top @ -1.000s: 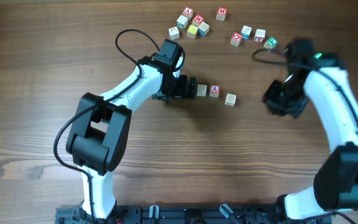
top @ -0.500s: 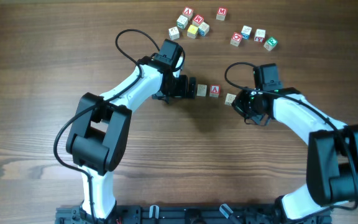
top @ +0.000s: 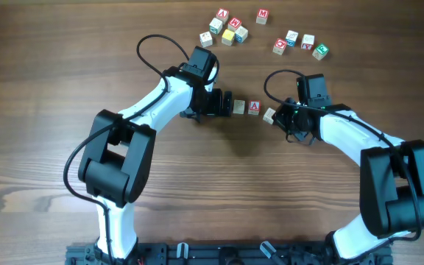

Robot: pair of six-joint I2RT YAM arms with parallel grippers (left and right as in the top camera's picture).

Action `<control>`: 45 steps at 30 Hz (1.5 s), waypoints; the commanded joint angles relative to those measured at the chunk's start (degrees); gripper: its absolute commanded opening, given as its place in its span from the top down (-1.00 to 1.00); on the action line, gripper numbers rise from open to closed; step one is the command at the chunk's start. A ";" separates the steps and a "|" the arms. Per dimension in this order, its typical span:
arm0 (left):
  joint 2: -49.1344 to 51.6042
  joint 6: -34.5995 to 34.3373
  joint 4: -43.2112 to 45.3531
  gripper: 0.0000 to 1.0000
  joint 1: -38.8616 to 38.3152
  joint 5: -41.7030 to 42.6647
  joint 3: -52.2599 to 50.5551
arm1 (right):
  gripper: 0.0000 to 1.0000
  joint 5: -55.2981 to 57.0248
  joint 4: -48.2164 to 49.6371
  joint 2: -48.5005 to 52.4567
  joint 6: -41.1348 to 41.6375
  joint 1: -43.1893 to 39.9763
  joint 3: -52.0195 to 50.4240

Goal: Form a horizontal line

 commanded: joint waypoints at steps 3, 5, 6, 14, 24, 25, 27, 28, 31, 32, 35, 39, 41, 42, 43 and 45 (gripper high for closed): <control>2.93 -0.11 -0.61 -1.00 0.31 -1.14 -2.27 | 0.89 1.44 0.48 1.22 0.02 0.13 -0.17; 2.93 -0.11 -0.39 -1.00 0.31 -0.28 -2.27 | 0.85 1.75 0.26 1.22 -0.11 0.13 -0.17; 2.93 -0.13 -0.39 -1.00 0.31 -0.28 -2.27 | 0.84 1.86 0.28 1.22 -1.14 0.13 -0.17; 2.93 1.64 0.87 -1.00 0.31 1.16 -2.27 | 0.79 2.71 0.11 1.25 -2.45 0.13 -0.17; 2.93 -0.76 8.55 0.92 0.20 -5.01 -2.27 | 0.78 2.67 -0.50 1.25 -2.75 0.13 -0.17; 2.99 -2.95 9.88 0.92 0.07 -5.03 -2.34 | 0.78 2.67 -0.50 1.25 -2.73 0.13 -0.17; 3.43 -5.51 12.22 0.92 -0.17 -5.03 -2.34 | 0.78 2.69 -0.15 1.25 -2.75 0.13 -0.17; 3.80 -7.08 13.46 0.92 -0.28 -5.01 -2.34 | 0.78 2.69 0.15 1.25 -2.78 0.13 -0.17; 5.73 -8.35 15.23 0.92 -0.92 -4.15 -2.34 | 0.76 2.71 0.74 1.25 -2.86 0.13 -0.17; 6.23 -8.35 15.45 0.92 -0.98 -3.93 -2.34 | 0.76 2.71 0.74 1.25 -2.99 0.13 -0.17; 6.25 -8.35 14.56 0.92 -0.83 -3.76 -2.32 | 0.73 2.69 0.70 1.25 -3.04 0.13 -0.17; 6.25 -8.94 11.65 0.92 0.35 -3.87 -2.32 | 0.72 2.23 1.05 1.25 -7.74 0.13 -0.17; 6.25 -8.74 6.97 0.92 1.29 -5.86 -2.34 | 0.71 1.73 1.49 1.25 -7.74 0.13 -0.17; 6.36 -8.74 4.39 0.92 1.68 -8.31 -2.34 | 0.71 0.94 2.38 1.25 -7.74 0.13 -0.17; 6.36 -8.76 2.21 0.92 1.99 -10.82 -2.34 | 0.70 0.28 3.37 1.25 -7.74 0.13 -0.17; 6.38 -8.79 -0.68 0.92 2.71 -14.73 -2.49 | 0.70 -1.40 5.86 1.25 -7.72 0.13 -0.17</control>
